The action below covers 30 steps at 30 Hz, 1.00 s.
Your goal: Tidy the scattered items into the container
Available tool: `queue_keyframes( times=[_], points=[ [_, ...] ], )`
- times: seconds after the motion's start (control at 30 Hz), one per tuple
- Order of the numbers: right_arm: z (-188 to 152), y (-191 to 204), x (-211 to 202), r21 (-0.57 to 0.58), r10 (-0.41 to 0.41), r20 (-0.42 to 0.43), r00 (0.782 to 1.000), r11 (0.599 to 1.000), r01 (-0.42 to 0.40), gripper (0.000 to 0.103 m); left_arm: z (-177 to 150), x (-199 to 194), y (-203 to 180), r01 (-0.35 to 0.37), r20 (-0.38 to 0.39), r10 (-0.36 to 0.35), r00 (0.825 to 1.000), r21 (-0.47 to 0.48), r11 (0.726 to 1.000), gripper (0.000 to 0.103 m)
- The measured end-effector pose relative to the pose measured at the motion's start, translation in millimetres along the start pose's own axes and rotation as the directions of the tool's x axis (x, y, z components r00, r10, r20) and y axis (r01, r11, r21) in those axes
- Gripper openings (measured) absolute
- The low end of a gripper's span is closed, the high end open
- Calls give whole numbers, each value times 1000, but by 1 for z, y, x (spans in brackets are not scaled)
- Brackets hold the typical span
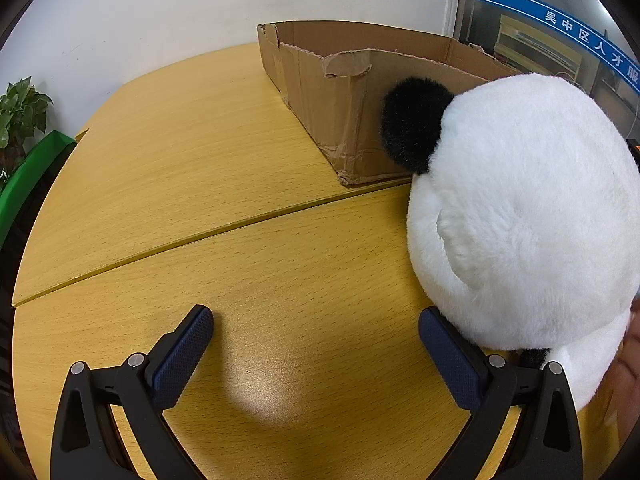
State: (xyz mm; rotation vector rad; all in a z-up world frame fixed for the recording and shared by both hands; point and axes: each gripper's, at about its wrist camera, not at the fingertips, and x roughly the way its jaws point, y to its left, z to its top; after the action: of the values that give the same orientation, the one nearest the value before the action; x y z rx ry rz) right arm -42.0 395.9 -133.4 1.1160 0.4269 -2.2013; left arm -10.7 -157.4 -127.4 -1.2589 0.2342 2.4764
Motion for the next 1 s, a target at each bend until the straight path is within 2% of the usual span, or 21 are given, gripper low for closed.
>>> queue_keyframes(
  times=[1.0],
  points=[
    [1,0,-2,3,-3,-1,1000,1000,3,103,-3,-1,-3,15,-1,-15,1000,21,1000,103]
  ],
)
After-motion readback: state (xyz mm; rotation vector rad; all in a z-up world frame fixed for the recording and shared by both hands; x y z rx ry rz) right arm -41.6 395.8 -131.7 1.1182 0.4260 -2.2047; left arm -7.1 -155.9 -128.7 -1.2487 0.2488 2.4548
